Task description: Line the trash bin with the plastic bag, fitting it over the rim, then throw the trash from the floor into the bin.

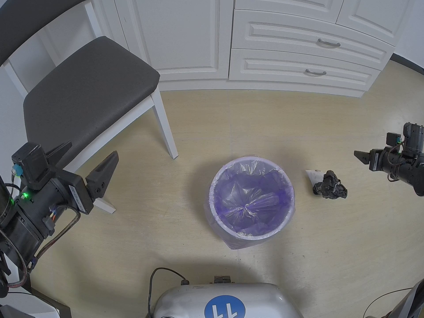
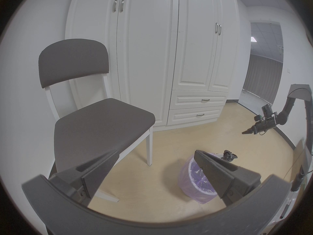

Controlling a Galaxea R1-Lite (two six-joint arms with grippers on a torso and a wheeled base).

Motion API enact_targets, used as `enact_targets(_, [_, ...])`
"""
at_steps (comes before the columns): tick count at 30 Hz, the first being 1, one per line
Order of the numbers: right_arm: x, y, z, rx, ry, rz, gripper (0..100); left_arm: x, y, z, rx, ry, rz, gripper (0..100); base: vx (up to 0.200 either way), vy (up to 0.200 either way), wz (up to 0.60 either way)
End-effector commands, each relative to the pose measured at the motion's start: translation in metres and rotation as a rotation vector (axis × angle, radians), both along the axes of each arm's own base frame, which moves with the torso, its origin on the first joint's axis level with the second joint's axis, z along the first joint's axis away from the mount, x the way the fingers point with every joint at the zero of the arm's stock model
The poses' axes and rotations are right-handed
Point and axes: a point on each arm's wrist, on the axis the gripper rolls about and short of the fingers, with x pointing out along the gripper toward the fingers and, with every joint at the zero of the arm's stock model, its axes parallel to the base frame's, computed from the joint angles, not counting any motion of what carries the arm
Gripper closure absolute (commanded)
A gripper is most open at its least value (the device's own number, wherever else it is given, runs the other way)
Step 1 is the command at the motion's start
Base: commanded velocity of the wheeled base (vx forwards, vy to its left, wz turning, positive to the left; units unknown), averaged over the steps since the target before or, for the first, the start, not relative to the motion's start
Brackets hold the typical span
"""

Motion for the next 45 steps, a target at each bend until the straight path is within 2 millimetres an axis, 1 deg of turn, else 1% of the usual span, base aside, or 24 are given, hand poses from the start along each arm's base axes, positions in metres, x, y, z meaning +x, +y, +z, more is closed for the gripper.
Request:
enact_targets(1, [0.024, -0.005, -0.027, 0.038, 0.107, -0.004, 0, -0.001, 0.001, 0.001, -0.003, -0.005, 0.001, 0, 0.000, 0.000, 0.00])
enact_targets(3, [0.029, -0.006, -0.027, 0.083, 0.144, -0.015, 0, -0.001, 0.001, 0.001, -0.003, -0.005, 0.004, 0, 0.000, 0.000, 0.00])
enact_targets(6, [0.034, -0.007, -0.021, 0.168, 0.215, -0.028, 0, 0.000, 0.002, 0.002, -0.004, -0.006, 0.008, 0, 0.000, 0.000, 0.00])
enact_targets(7, [0.034, -0.007, -0.020, 0.172, 0.219, -0.028, 0, 0.000, 0.002, 0.002, -0.005, -0.008, 0.008, 0, 0.000, 0.000, 0.00])
enact_targets(10, [0.035, -0.007, -0.008, 0.234, 0.287, -0.034, 0, 0.000, 0.002, 0.002, -0.006, -0.009, 0.010, 0, 0.000, 0.000, 0.00])
enact_targets(12, [0.033, -0.006, -0.002, 0.244, 0.305, -0.043, 0, -0.001, 0.003, 0.002, -0.005, -0.010, 0.010, 0, 0.000, 0.000, 0.00])
enact_targets(14, [0.022, -0.004, 0.012, 0.241, 0.290, -0.040, 0, -0.001, 0.003, 0.002, -0.005, -0.010, 0.010, 0, 0.000, 0.000, 0.00])
enact_targets(16, [0.018, 0.000, 0.018, 0.240, 0.290, -0.032, 0, -0.001, 0.003, 0.001, 0.000, -0.009, 0.010, 0, 0.000, 0.000, 0.00])
enact_targets(21, [0.020, 0.000, 0.015, 0.241, 0.292, -0.028, 0, 0.000, 0.002, 0.000, 0.004, -0.002, 0.009, 0, 0.000, 0.000, 0.00])
enact_targets(22, [0.024, -0.001, 0.009, 0.246, 0.308, -0.029, 0, 0.000, 0.002, 0.000, 0.004, -0.002, 0.010, 0, 0.000, 0.000, 0.00])
enact_targets(23, [0.024, -0.001, 0.009, 0.246, 0.308, -0.029, 0, 0.000, 0.002, 0.000, 0.004, -0.002, 0.010, 0, 0.000, 0.000, 0.00])
enact_targets(24, [0.027, -0.001, 0.003, 0.241, 0.328, -0.027, 0, -0.001, 0.002, 0.000, 0.003, -0.004, 0.009, 0, 0.000, 0.000, 0.00])
enact_targets(27, [0.030, 0.000, -0.003, 0.245, 0.349, -0.028, 0, 0.000, 0.002, 0.000, 0.003, -0.005, 0.010, 0, 0.000, 0.000, 0.00])
enact_targets(28, [0.033, 0.000, -0.008, 0.245, 0.363, -0.029, 0, -0.001, 0.002, 0.000, 0.003, -0.004, 0.009, 0, 0.000, 0.000, 0.00])
enact_targets(30, [0.035, 0.001, -0.010, 0.246, 0.368, -0.028, 0, -0.001, 0.002, 0.000, 0.003, -0.004, 0.009, 0, 0.000, 0.000, 0.00])
enact_targets(32, [0.038, 0.002, -0.016, 0.245, 0.384, -0.025, 0, 0.000, 0.002, 0.000, 0.005, -0.004, 0.010, 0, 0.000, 0.000, 0.00])
enact_targets(35, [0.038, 0.002, -0.016, 0.245, 0.384, -0.025, 0, 0.000, 0.002, 0.000, 0.005, -0.004, 0.010, 0, 0.000, 0.000, 0.00])
enact_targets(36, [0.047, 0.000, -0.027, 0.249, 0.408, -0.030, 0, 0.000, 0.002, 0.000, 0.005, -0.004, 0.010, 0, 0.000, 0.000, 0.00])
enact_targets(37, [0.050, 0.000, -0.033, 0.251, 0.422, -0.031, 0, 0.000, 0.002, 0.000, 0.005, -0.004, 0.010, 0, 0.000, 0.000, 0.00])
enact_targets(38, [0.052, -0.001, -0.036, 0.252, 0.426, -0.032, 0, 0.000, 0.002, 0.000, 0.005, -0.004, 0.010, 0, 0.000, 0.000, 0.00])
enact_targets(45, [0.075, -0.006, -0.073, 0.268, 0.503, -0.038, 0, -0.001, 0.003, 0.001, 0.001, -0.009, 0.010, 0, 0.000, 0.000, 0.00])
